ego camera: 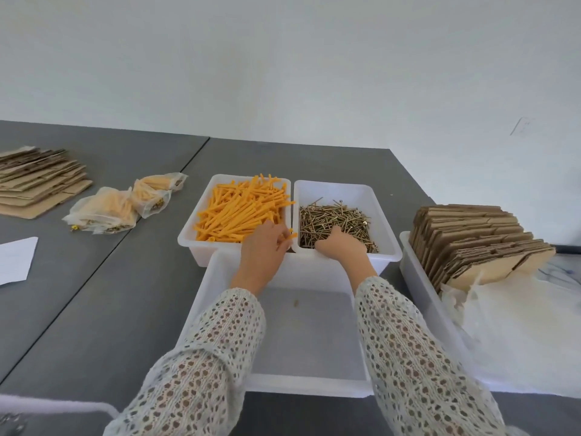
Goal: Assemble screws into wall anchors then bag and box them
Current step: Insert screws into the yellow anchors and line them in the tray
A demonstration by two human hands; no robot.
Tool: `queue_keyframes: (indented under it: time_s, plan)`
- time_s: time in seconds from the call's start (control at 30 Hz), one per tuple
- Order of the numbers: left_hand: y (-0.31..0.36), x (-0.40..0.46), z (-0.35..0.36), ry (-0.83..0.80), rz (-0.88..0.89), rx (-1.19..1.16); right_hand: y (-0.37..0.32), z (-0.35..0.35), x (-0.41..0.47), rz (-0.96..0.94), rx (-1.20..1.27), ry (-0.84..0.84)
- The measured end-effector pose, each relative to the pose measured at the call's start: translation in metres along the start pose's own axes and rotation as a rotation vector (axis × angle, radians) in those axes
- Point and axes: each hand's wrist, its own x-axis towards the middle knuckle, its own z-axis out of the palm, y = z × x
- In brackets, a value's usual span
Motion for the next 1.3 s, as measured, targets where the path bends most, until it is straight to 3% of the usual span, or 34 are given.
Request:
queue_keyframes:
  time_s: [0.2,0.37,0.57,0.7,0.8,0.87,1.0,1.3]
  plan:
    - [-0.007,0.002,0.01,0.243,0.028,-0.342,0.009,0.0,0.007,-0.014,0.025,0.042]
    - [-0.008,0.003,0.012,0.21,-0.039,-0.414,0.009,0.003,0.002,-0.201,0.03,0.033]
    - [-0.014,0.006,0.018,0.153,-0.036,-0.421,0.018,-0.007,-0.005,-0.363,0.277,-0.01]
    - [-0.012,0.007,0.016,0.163,-0.031,-0.525,0.009,-0.008,-0.009,-0.395,0.479,0.2]
    - [-0.01,0.009,0.017,0.116,-0.028,-0.464,0.0,-0.012,-0.01,-0.342,0.727,0.493]
    - [-0.009,0.008,0.018,0.107,-0.03,-0.402,-0.003,-0.015,-0.012,-0.321,0.884,0.586]
    - [-0.008,0.01,0.018,0.11,-0.038,-0.357,-0.005,-0.019,-0.014,-0.362,1.055,0.573]
    - [-0.007,0.01,0.017,0.102,-0.055,-0.31,-0.006,-0.021,-0.016,-0.404,0.998,0.641]
